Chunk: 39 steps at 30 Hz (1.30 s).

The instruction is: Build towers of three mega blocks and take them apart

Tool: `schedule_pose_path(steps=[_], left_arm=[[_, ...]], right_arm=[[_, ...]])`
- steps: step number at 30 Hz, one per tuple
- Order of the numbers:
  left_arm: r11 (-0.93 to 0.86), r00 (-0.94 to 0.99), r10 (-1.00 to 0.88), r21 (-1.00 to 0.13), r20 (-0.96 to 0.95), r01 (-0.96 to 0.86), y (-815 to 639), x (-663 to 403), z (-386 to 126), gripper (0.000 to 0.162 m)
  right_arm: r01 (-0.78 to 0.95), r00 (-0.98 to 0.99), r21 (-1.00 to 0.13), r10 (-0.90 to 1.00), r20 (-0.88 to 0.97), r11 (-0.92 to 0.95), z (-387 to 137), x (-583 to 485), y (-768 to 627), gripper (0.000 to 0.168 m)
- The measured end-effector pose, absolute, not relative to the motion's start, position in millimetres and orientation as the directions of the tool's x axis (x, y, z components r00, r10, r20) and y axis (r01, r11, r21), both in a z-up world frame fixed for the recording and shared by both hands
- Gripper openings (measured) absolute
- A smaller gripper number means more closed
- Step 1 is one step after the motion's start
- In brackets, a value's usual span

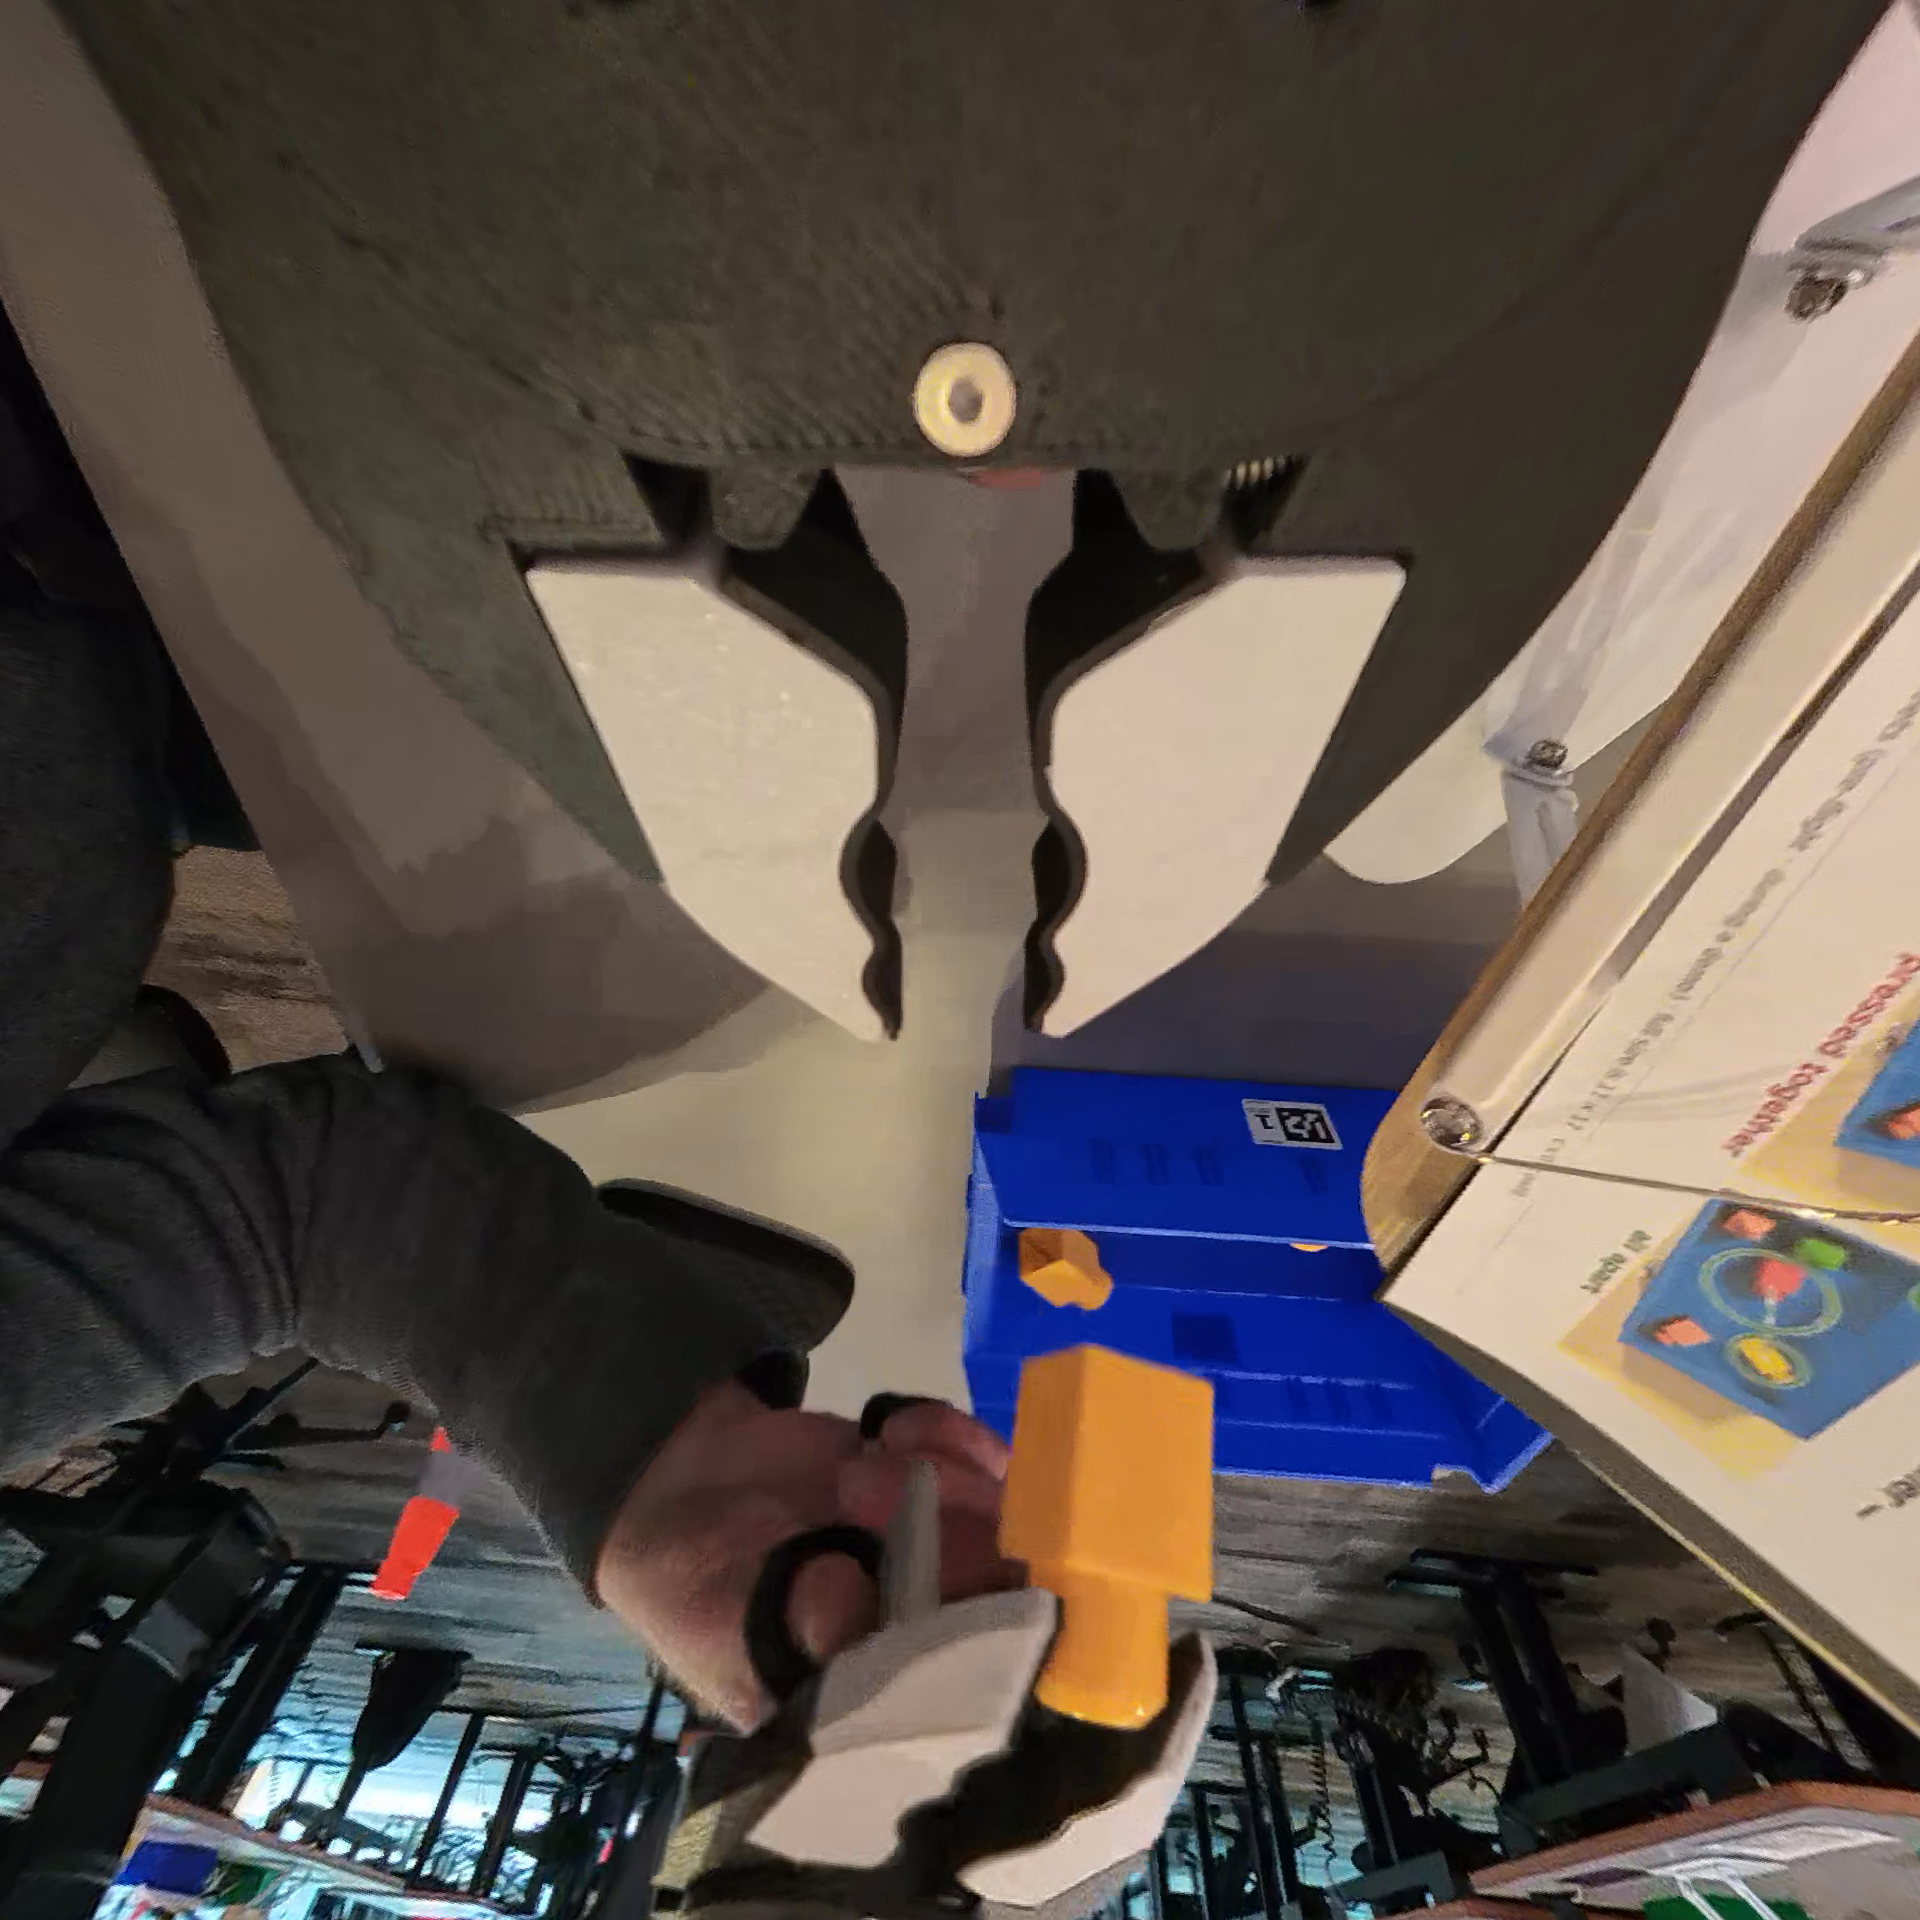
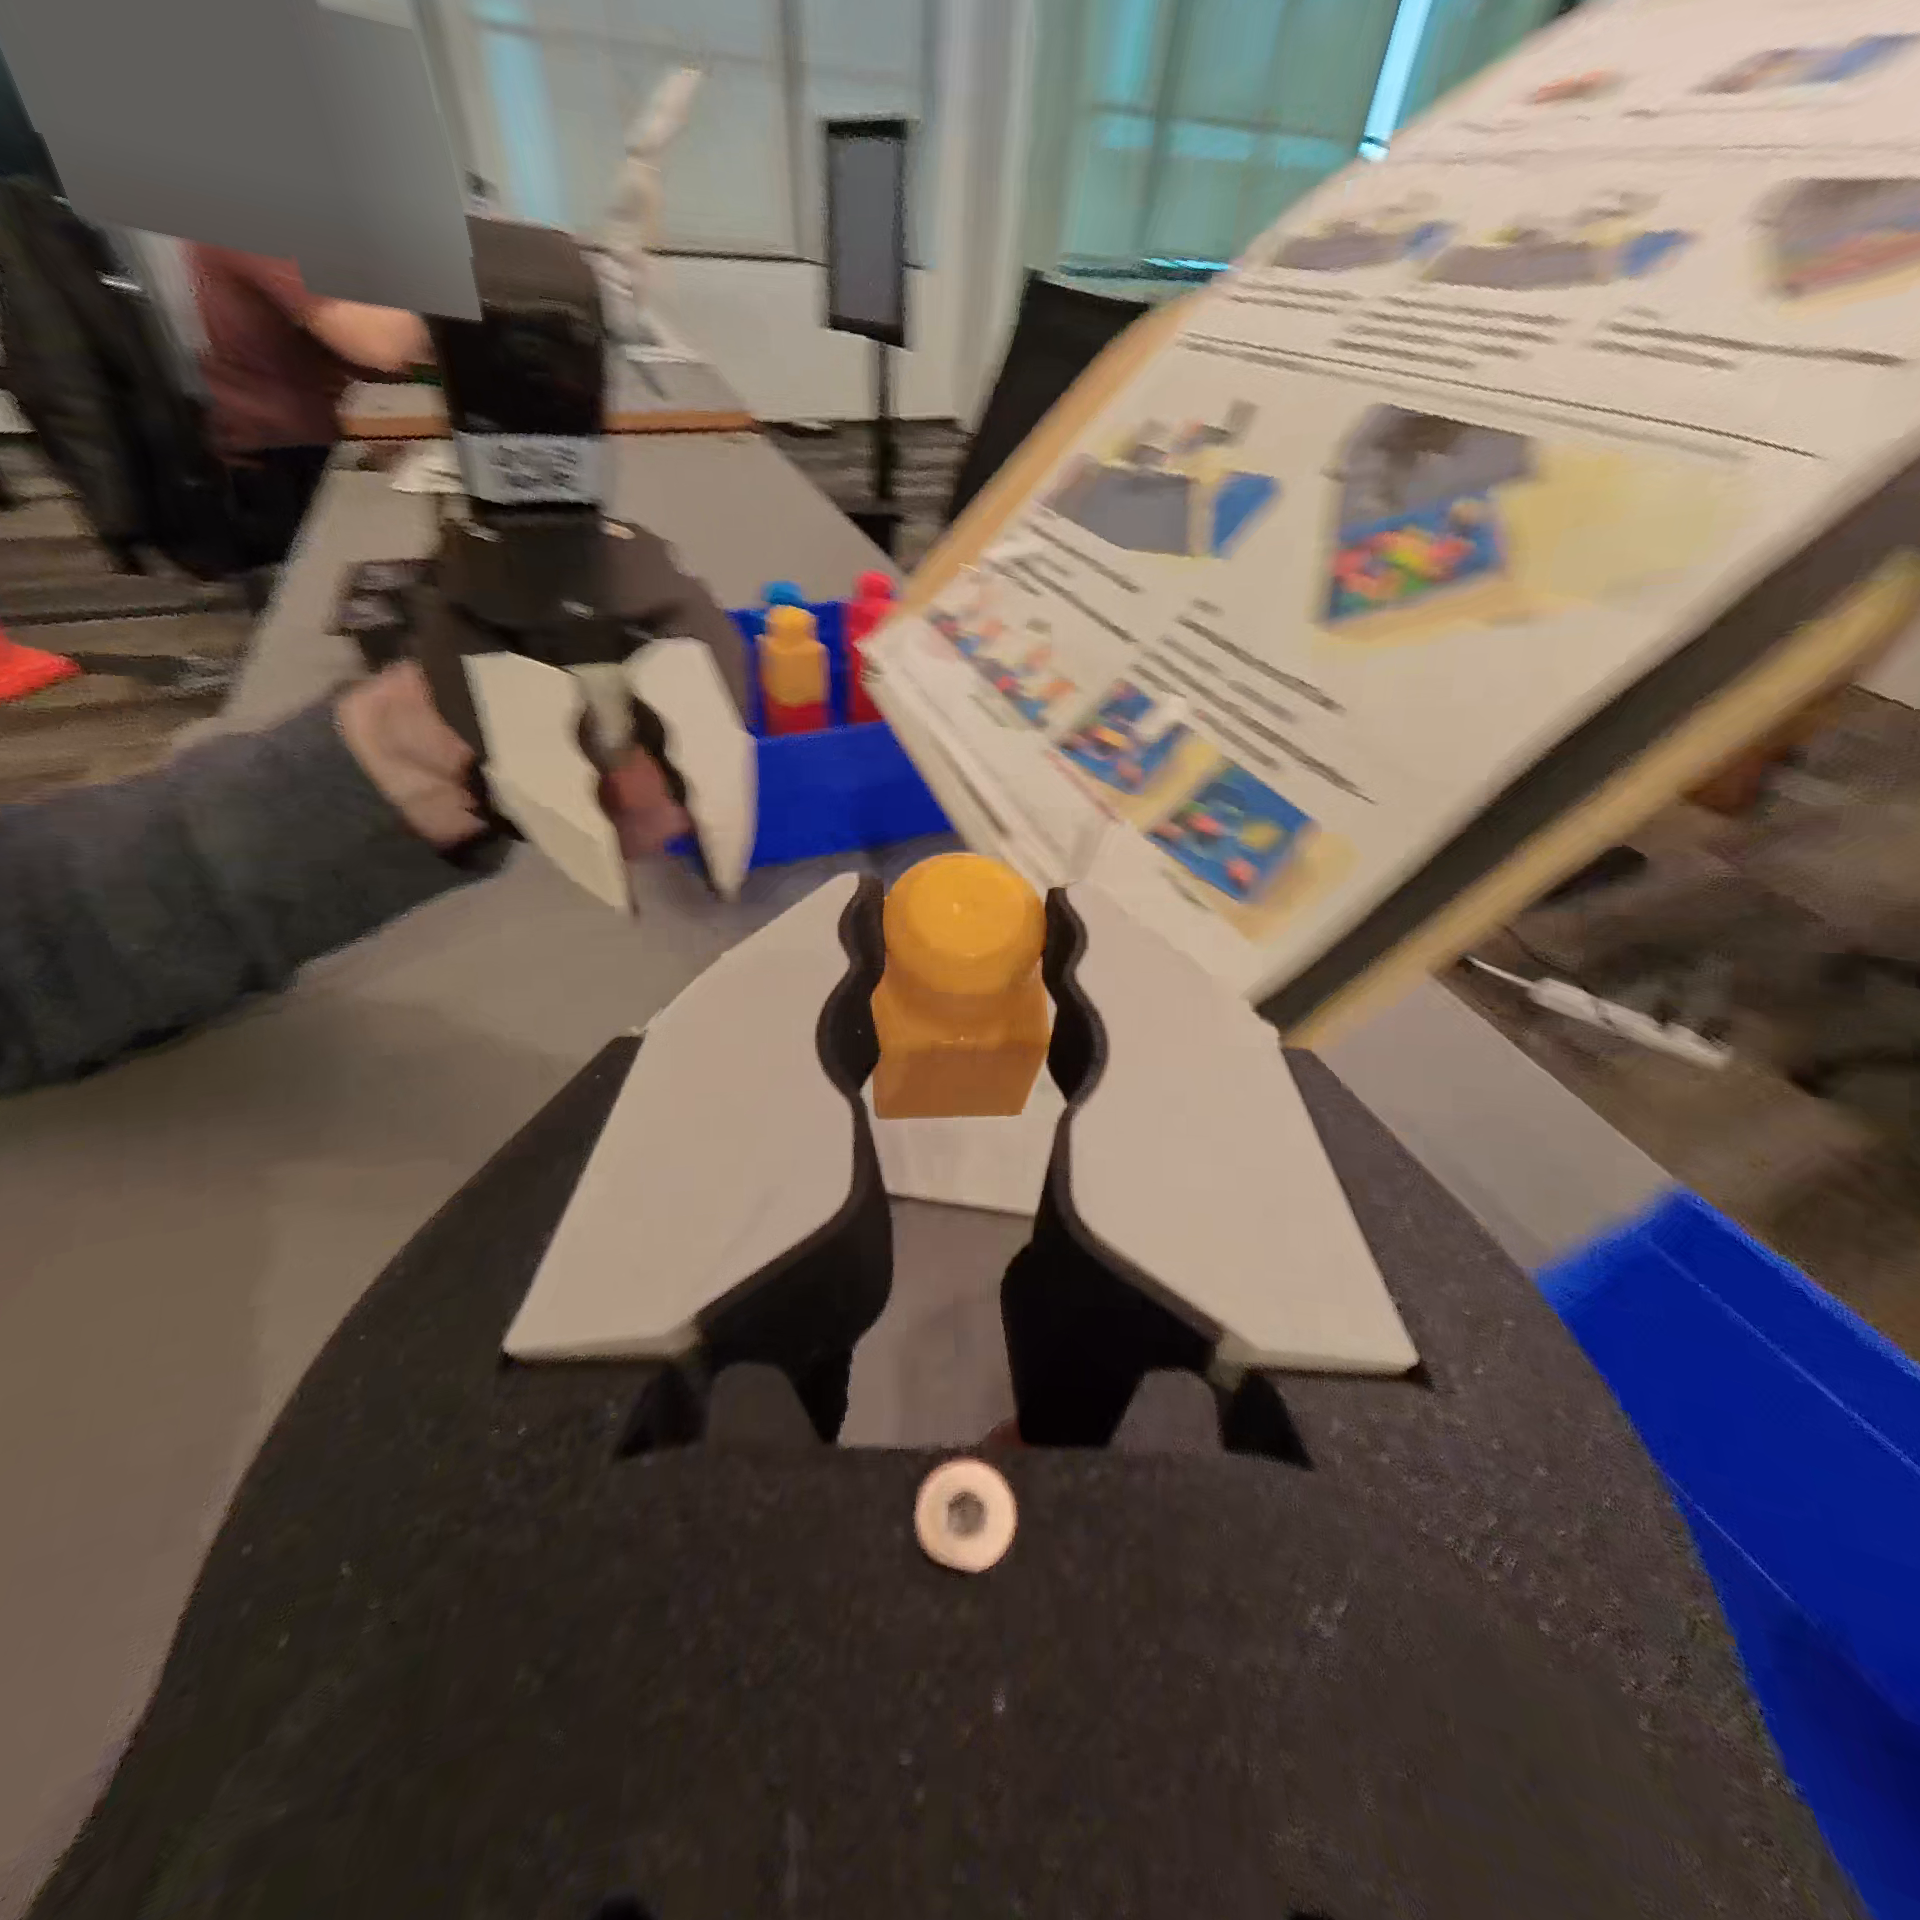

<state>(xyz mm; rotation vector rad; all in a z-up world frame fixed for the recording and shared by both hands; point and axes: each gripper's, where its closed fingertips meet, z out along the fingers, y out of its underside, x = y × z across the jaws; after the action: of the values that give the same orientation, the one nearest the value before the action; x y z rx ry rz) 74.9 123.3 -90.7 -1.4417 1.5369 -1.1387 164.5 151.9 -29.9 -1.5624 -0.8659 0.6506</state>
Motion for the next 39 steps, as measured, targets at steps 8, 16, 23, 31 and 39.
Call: schedule_pose_path(steps=[8,16,23,31,39], left_arm=[[-0.017,-0.086,-0.995,-0.943,0.048,-0.333,127.6,72.4,-87.3,0.007],[-0.032,-0.09,-0.994,-0.941,0.066,-0.337,128.4,73.7,-90.8,0.006],[-0.026,-0.091,-0.994,-0.941,0.06,-0.336,128.3,73.3,-90.4,0.007],[0.024,-0.012,-1.0,-0.927,-0.021,-0.376,134.7,68.3,-88.6,0.018],[0.009,0.295,-0.947,-0.932,-0.124,-0.363,159.9,-6.5,-70.1,0.027]], right_arm=[[0.188,0.838,-0.929,0.545,-0.016,-0.317,-90.2,289.4,200.3,0.029],[0.138,0.905,-0.817,0.407,-0.126,-0.559,-168.5,333.9,218.8,0.039],[0.172,0.926,-0.837,0.375,-0.042,-0.519,-154.1,338.6,220.3,0.041],[0.226,0.882,-0.883,0.471,0.007,-0.411,-114.8,298.7,212.0,0.04],[0.284,0.841,-0.894,0.538,0.059,-0.347,-94.2,270.7,201.6,0.04]])
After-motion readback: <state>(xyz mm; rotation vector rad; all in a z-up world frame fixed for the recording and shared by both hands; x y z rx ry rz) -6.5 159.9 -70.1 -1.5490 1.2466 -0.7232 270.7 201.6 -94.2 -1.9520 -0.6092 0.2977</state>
